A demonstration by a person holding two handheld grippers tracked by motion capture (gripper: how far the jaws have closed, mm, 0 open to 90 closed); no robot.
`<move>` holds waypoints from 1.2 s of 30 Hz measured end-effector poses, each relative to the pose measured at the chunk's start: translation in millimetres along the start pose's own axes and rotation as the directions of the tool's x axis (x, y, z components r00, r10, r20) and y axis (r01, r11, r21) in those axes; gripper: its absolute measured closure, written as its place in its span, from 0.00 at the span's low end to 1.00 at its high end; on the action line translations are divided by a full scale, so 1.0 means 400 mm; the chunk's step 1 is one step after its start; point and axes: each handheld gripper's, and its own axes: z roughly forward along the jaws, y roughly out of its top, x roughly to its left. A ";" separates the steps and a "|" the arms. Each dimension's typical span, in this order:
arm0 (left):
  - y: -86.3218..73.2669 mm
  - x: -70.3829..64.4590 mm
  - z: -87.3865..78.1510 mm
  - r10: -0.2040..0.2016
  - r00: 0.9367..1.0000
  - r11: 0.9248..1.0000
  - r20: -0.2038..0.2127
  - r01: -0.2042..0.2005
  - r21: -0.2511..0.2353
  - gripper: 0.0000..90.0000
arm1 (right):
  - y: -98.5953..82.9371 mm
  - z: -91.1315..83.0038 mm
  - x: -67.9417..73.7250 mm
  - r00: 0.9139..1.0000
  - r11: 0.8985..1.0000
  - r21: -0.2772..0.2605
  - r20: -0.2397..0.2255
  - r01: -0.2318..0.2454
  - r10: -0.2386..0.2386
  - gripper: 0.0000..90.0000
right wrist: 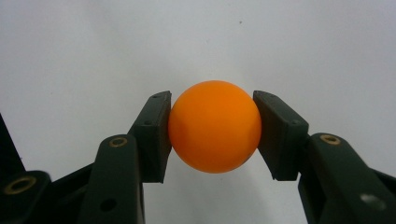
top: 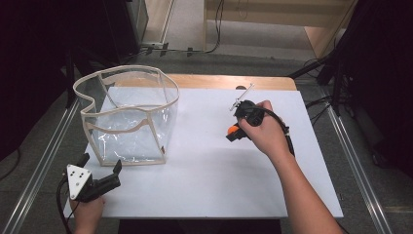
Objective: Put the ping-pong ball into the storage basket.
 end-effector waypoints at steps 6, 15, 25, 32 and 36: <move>0.000 0.000 0.000 -0.002 1.000 1.000 0.001 0.002 -0.001 0.00 | 0.019 -0.003 0.007 1.000 1.000 0.005 -0.004 0.012 -0.012 0.53; 0.000 0.001 0.000 -0.003 1.000 1.000 0.001 0.003 -0.001 0.00 | 0.040 -0.005 0.015 0.999 0.999 0.010 -0.011 0.033 -0.033 0.53; 0.000 0.001 0.000 -0.005 1.000 1.000 0.002 0.005 -0.002 0.00 | 0.069 0.003 0.028 0.998 0.998 0.009 -0.022 0.056 -0.055 0.53; 0.000 0.002 0.000 -0.006 1.000 1.000 0.003 0.006 -0.004 0.00 | 0.088 0.005 0.037 0.997 0.998 0.007 -0.030 0.068 -0.067 0.53; 0.000 0.002 0.000 -0.007 1.000 1.000 0.004 0.007 -0.004 0.00 | 0.098 0.002 0.043 0.997 0.997 0.004 -0.032 0.073 -0.073 0.53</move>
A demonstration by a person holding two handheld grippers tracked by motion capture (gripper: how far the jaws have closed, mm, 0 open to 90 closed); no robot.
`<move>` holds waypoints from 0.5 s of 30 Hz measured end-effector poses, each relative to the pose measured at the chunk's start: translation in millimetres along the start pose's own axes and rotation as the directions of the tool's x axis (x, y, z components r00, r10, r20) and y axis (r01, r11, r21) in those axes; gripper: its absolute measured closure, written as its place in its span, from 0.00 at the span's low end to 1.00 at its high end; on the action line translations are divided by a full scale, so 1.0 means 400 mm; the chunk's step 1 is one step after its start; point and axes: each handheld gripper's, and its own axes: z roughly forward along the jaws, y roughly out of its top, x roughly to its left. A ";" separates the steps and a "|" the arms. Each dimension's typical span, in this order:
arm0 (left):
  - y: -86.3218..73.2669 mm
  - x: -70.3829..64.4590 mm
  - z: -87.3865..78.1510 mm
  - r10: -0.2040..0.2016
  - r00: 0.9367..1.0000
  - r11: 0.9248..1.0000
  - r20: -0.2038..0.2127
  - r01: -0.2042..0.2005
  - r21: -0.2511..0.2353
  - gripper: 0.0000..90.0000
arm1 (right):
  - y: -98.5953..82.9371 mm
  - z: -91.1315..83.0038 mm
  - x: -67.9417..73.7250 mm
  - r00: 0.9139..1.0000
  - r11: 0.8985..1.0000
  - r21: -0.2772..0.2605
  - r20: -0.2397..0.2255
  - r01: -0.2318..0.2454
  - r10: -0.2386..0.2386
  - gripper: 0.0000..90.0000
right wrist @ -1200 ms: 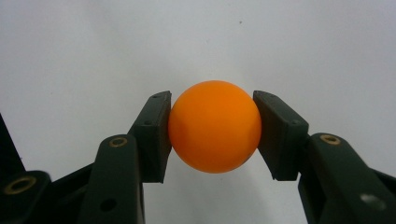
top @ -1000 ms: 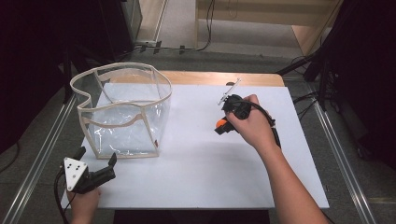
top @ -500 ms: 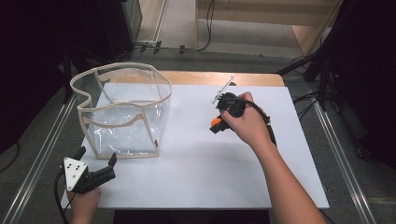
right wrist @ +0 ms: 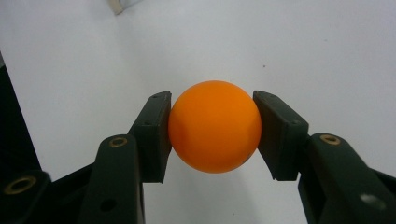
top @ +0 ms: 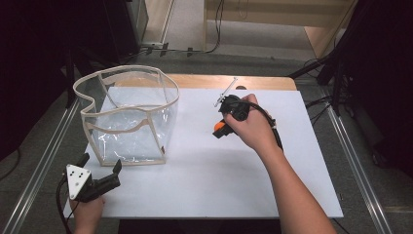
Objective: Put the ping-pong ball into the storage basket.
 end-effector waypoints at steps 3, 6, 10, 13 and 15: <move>0.000 0.000 0.000 -0.001 1.000 1.000 -0.001 0.001 0.001 0.00 | 0.008 0.000 0.003 1.000 1.000 -0.009 -0.004 0.009 -0.009 0.53; 0.000 0.000 0.000 0.000 1.000 1.000 0.000 0.000 0.003 0.00 | 0.016 0.000 0.005 1.000 1.000 -0.009 -0.007 0.018 -0.018 0.53; 0.000 0.000 0.000 -0.001 1.000 1.000 0.000 0.001 0.003 0.00 | 0.027 0.001 0.010 1.000 1.000 -0.008 -0.008 0.025 -0.025 0.53; 0.000 0.000 0.000 -0.002 1.000 1.000 0.000 0.002 0.003 0.00 | 0.035 0.003 0.013 0.999 0.999 -0.007 -0.012 0.034 -0.034 0.53; 0.000 0.000 0.000 -0.002 1.000 1.000 0.001 0.002 0.004 0.00 | 0.039 0.003 0.015 0.999 0.999 -0.007 -0.013 0.040 -0.040 0.53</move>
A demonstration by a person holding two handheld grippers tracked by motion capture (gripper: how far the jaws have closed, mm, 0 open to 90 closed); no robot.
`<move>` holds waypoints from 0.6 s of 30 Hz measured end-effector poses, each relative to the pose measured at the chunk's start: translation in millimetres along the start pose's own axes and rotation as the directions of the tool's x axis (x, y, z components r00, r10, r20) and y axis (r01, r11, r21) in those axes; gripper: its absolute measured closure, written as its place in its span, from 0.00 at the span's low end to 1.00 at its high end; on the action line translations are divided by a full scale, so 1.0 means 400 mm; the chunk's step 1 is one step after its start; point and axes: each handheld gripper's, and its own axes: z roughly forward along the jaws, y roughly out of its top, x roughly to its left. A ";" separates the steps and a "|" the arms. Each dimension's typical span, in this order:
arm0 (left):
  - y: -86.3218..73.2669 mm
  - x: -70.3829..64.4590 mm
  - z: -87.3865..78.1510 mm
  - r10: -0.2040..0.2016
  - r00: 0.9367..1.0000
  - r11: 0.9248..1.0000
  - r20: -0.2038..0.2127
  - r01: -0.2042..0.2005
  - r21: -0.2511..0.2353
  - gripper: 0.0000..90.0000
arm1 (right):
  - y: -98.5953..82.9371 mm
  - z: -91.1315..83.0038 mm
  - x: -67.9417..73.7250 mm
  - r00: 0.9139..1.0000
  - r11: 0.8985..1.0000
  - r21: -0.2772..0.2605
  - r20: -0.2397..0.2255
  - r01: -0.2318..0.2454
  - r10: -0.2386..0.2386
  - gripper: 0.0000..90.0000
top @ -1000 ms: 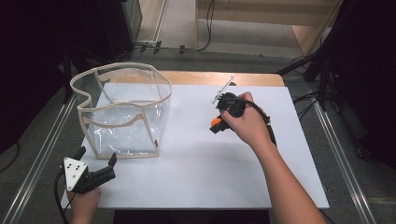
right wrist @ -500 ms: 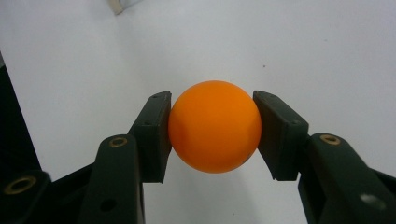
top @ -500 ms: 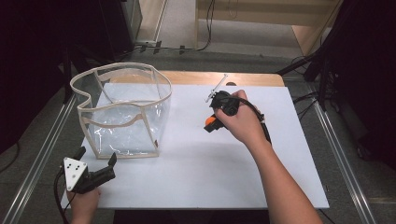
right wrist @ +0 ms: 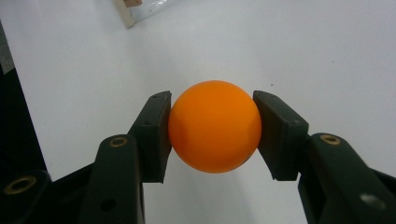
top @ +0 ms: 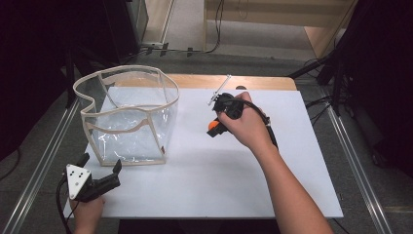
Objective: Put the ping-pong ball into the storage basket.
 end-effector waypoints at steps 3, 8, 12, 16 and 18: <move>0.000 0.000 0.000 0.000 1.000 1.000 0.000 0.000 0.000 0.00 | 0.006 0.002 0.003 1.000 1.000 0.001 -0.002 0.002 -0.002 0.53; 0.000 0.001 0.000 -0.002 1.000 1.000 0.001 0.002 -0.001 0.00 | 0.015 0.002 0.006 1.000 1.000 0.003 -0.001 0.007 -0.007 0.53; 0.000 0.001 0.000 -0.003 1.000 1.000 0.001 0.003 -0.002 0.00 | 0.026 -0.002 0.010 1.000 1.000 0.003 -0.002 0.016 -0.016 0.53; 0.000 0.001 0.000 -0.003 1.000 1.000 0.001 0.003 0.000 0.00 | 0.038 -0.005 0.014 1.000 1.000 0.005 -0.002 0.021 -0.021 0.53; 0.000 0.001 0.000 -0.004 1.000 1.000 0.001 0.004 0.000 0.00 | 0.044 -0.006 0.015 1.000 1.000 0.000 -0.003 0.025 -0.025 0.53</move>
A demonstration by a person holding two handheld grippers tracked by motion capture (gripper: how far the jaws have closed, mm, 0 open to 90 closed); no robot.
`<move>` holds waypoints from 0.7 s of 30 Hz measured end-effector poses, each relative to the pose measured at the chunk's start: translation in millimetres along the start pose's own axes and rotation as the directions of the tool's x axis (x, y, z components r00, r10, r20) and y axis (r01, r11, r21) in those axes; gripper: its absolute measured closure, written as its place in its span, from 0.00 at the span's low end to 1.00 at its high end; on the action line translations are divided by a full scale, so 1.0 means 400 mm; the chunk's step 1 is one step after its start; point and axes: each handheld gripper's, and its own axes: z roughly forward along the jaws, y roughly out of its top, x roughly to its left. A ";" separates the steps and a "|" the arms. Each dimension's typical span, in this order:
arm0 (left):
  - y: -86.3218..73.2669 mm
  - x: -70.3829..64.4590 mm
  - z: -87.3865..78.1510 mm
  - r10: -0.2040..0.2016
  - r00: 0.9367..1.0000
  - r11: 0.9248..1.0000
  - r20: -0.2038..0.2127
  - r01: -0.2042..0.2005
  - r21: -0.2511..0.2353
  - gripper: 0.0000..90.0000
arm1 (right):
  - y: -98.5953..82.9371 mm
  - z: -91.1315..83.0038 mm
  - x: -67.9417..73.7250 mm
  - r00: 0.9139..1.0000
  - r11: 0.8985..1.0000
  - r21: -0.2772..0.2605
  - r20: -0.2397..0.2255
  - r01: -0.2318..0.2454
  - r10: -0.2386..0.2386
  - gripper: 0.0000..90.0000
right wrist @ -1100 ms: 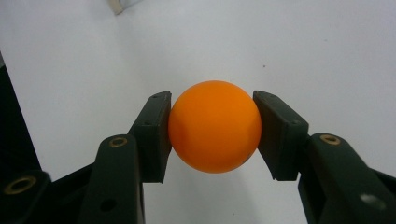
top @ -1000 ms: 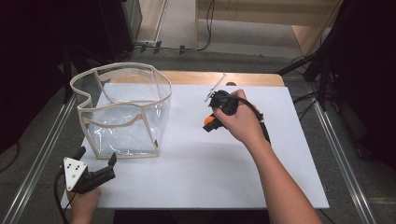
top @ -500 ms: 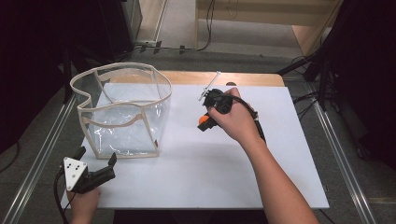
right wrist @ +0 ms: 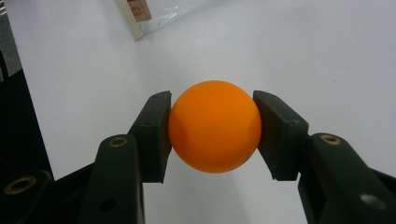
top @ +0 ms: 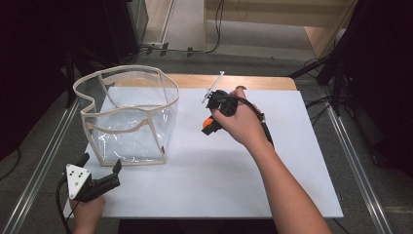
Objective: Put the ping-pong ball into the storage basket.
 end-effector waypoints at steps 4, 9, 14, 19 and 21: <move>0.000 0.000 0.001 -0.003 1.000 1.000 0.000 0.003 -0.002 0.00 | 0.009 -0.003 0.002 1.000 1.000 0.006 0.002 0.004 -0.004 0.53; 0.000 -0.001 0.001 0.000 1.000 1.000 0.000 0.000 -0.002 0.00 | 0.027 -0.006 0.007 1.000 1.000 0.007 0.001 0.021 -0.021 0.53; 0.000 -0.001 0.001 0.001 1.000 1.000 0.001 -0.001 0.000 0.00 | 0.044 -0.010 0.013 1.000 1.000 0.005 0.001 0.031 -0.031 0.53; 0.000 -0.001 0.000 0.003 1.000 1.000 0.002 -0.003 0.002 0.00 | 0.060 -0.013 0.021 0.999 0.999 0.005 0.000 0.043 -0.043 0.53; 0.000 -0.001 0.000 0.003 1.000 1.000 0.002 -0.003 0.001 0.00 | 0.068 -0.015 0.023 0.999 0.999 0.011 0.003 0.050 -0.050 0.53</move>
